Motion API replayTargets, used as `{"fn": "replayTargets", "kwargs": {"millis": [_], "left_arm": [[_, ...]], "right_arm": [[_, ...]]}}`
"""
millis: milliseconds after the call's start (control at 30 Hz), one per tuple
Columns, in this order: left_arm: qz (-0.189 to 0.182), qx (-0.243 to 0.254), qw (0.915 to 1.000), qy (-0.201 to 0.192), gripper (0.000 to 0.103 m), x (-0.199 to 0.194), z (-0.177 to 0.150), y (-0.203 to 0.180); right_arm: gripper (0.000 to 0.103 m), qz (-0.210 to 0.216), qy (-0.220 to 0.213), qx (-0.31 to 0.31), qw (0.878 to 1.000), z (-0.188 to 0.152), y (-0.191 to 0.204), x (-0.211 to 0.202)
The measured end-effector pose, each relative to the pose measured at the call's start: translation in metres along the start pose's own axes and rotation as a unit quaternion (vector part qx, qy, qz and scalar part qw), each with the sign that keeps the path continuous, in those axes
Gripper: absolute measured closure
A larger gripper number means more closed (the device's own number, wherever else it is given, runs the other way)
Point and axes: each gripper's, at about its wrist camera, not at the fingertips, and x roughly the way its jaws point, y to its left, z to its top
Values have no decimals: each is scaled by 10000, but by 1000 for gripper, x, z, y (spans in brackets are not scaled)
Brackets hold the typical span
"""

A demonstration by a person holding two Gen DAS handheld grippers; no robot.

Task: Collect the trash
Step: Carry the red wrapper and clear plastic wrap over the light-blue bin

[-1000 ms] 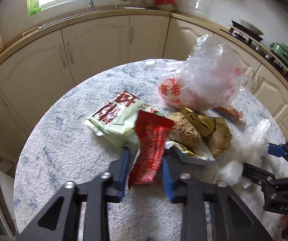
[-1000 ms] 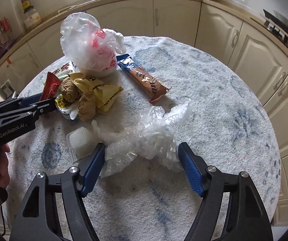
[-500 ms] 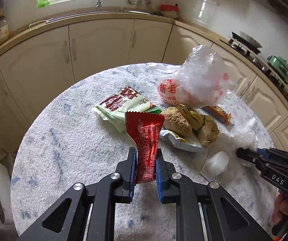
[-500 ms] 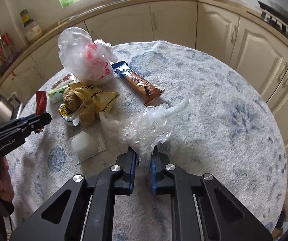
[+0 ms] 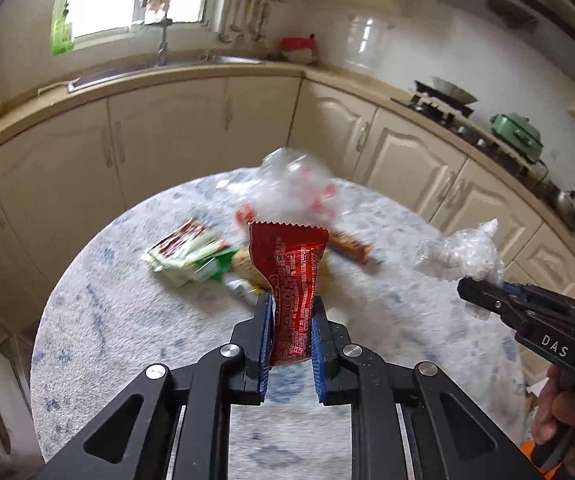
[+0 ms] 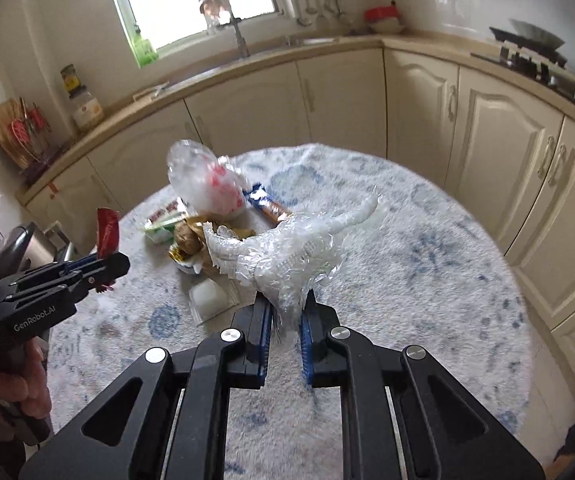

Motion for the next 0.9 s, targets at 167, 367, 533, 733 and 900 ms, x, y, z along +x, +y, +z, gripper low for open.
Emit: {"fn": "replayTargets", "kwargs": {"millis": [167, 367, 533, 733, 900], "left_arm": [[-300, 327, 9986, -288, 90, -39, -12, -40], [-699, 844, 9927, -509, 90, -66, -18, -96], [-1100, 1284, 9838, -590, 90, -69, -21, -151], [-1656, 1796, 9682, -533, 90, -60, -23, -222], [-2165, 2169, 9517, -165, 90, -31, -27, -288]], "right_arm": [[91, -219, -444, 135, 9987, 2, -17, -54], [91, -649, -890, 506, 9926, -8, -59, -116], [91, -1122, -1180, 848, 9830, -25, -98, -166], [91, -1792, -1388, 1340, 9647, -57, -151, -225], [91, -2217, -1389, 1807, 9481, -91, -197, -257]]}}
